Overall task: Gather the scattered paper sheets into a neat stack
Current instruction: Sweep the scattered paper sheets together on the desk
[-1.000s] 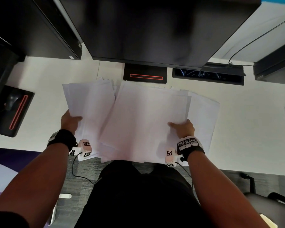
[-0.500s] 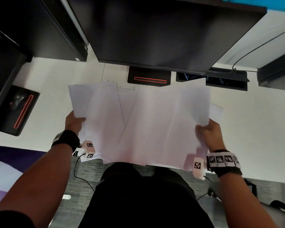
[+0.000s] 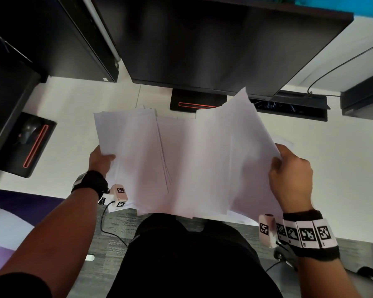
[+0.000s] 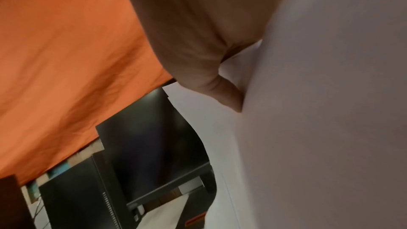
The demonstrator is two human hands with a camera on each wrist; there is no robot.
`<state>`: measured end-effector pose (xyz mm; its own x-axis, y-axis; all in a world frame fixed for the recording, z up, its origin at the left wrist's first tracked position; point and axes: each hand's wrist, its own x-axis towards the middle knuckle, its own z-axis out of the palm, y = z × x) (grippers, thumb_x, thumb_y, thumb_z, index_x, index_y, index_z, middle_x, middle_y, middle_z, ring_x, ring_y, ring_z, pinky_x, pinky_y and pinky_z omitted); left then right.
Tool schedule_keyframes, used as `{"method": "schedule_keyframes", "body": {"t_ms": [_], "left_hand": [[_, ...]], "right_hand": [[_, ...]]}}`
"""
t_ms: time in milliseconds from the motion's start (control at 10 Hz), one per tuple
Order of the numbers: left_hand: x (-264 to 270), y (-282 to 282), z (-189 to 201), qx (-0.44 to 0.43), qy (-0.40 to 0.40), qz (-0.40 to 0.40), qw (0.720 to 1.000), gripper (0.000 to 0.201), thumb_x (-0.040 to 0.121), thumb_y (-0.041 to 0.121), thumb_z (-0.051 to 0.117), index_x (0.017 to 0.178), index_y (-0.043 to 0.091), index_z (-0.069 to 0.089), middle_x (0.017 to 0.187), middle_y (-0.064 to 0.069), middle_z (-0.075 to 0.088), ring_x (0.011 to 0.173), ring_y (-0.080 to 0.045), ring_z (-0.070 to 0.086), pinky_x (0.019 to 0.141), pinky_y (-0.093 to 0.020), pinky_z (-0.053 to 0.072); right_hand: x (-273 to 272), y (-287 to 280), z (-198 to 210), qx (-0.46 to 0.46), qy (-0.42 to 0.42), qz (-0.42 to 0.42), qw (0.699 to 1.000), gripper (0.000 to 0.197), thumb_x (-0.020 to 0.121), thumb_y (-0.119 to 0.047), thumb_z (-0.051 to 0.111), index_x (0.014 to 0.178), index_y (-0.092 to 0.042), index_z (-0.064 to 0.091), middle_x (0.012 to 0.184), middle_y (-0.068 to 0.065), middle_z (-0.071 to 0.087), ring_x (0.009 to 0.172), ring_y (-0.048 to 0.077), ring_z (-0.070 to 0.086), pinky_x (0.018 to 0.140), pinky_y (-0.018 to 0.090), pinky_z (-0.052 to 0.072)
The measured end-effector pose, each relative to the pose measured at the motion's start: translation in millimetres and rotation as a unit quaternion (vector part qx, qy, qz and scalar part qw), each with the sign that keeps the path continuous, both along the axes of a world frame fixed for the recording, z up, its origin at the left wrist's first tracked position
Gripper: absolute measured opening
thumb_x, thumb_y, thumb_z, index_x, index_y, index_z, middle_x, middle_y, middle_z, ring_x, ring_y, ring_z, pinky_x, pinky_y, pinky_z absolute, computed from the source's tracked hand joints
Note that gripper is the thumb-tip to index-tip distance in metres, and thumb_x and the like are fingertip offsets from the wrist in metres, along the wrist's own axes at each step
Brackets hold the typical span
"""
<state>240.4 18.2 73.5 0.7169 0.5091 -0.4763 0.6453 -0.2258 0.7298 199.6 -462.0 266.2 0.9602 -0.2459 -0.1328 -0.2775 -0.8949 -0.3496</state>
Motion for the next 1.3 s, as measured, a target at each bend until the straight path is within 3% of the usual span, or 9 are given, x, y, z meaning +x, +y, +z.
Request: {"method": "schedule_keyframes", "body": {"t_ms": [200,500,700,800,900,1000,1100,1200,1300], "left_hand": [[-1,2,-1,0.006,0.004,-0.001,1.0,0.042,0.085,-0.012,0.064,0.125,0.002,0.065,0.107,-0.01,0.063,0.094,-0.023,0.056,0.078,-0.031,0.043],[-1,3,-2,-0.003,-0.001,-0.01,1.0,0.033,0.084,-0.012,0.064,0.107,0.012,0.063,0.101,-0.011,0.064,0.089,-0.023,0.055,0.07,-0.027,0.045],[-1,7,-3,-0.03,-0.003,0.005,1.0,0.035,0.083,-0.016,0.063,0.107,0.009,0.063,0.102,-0.012,0.064,0.091,-0.024,0.055,0.078,-0.031,0.044],[-1,10,-2,-0.042,0.0,0.006,0.999,0.036,0.082,-0.018,0.061,0.106,0.007,0.063,0.1,-0.013,0.064,0.09,-0.024,0.055,0.08,-0.031,0.043],[0,9,2,-0.044,0.0,0.004,0.999,0.036,0.083,-0.019,0.06,0.107,0.007,0.063,0.099,-0.014,0.063,0.089,-0.023,0.054,0.069,-0.025,0.044],[0,9,2,-0.052,-0.002,0.008,0.999,0.035,0.084,-0.019,0.059,0.108,0.007,0.063,0.094,-0.012,0.063,0.088,-0.023,0.054,0.065,-0.022,0.043],[0,10,2,-0.058,0.005,0.009,0.998,0.036,0.084,-0.02,0.058,0.107,0.007,0.063,0.09,-0.01,0.064,0.087,-0.023,0.054,0.071,-0.026,0.044],[-1,9,3,-0.056,0.003,0.007,0.998,0.037,0.083,-0.02,0.06,0.108,0.008,0.063,0.099,-0.014,0.064,0.09,-0.024,0.055,0.076,-0.028,0.044],[-2,8,6,-0.049,0.014,0.007,0.999,0.036,0.083,-0.02,0.059,0.106,0.008,0.063,0.099,-0.014,0.063,0.09,-0.024,0.054,0.072,-0.027,0.043]], "right_hand": [[-12,16,67,-0.044,-0.158,0.034,0.986,0.039,0.088,0.003,0.052,0.121,0.001,0.073,0.066,0.028,0.067,0.045,0.029,0.042,0.062,0.028,0.032],[-35,17,136,0.041,-0.093,0.081,0.992,0.037,0.097,-0.037,0.038,0.112,-0.015,0.064,0.084,0.009,0.066,0.074,0.04,0.065,0.071,0.058,0.056],[-32,35,147,0.077,-0.1,0.045,0.991,0.023,0.102,-0.05,0.041,0.109,-0.067,0.055,0.094,-0.042,0.063,0.073,0.002,0.06,0.073,0.035,0.046],[-31,41,152,0.056,-0.119,0.113,0.985,0.026,0.102,-0.055,0.036,0.113,-0.053,0.06,0.082,-0.009,0.062,0.084,0.011,0.065,0.082,0.04,0.052],[-33,46,150,0.026,-0.184,0.086,0.979,0.034,0.096,-0.056,0.045,0.098,-0.09,0.047,0.106,-0.027,0.069,0.093,-0.031,0.056,0.096,0.0,0.036],[-24,49,149,0.041,-0.139,0.099,0.984,0.025,0.101,-0.059,0.044,0.108,-0.083,0.048,0.091,-0.039,0.068,0.081,-0.005,0.065,0.084,0.003,0.04],[-23,54,129,0.192,-0.18,0.051,0.963,0.024,0.101,-0.03,0.061,0.114,-0.049,0.067,0.083,-0.026,0.07,0.076,-0.013,0.062,0.078,0.014,0.049],[-8,70,88,0.199,-0.135,0.054,0.969,0.025,0.097,-0.002,0.064,0.099,-0.026,0.069,0.059,-0.004,0.055,0.065,-0.013,0.058,0.061,0.0,0.038],[16,74,19,0.231,-0.059,0.01,0.971,0.021,0.095,0.002,0.063,0.091,-0.019,0.063,0.065,-0.003,0.059,0.061,0.007,0.056,0.056,0.006,0.039]]}}
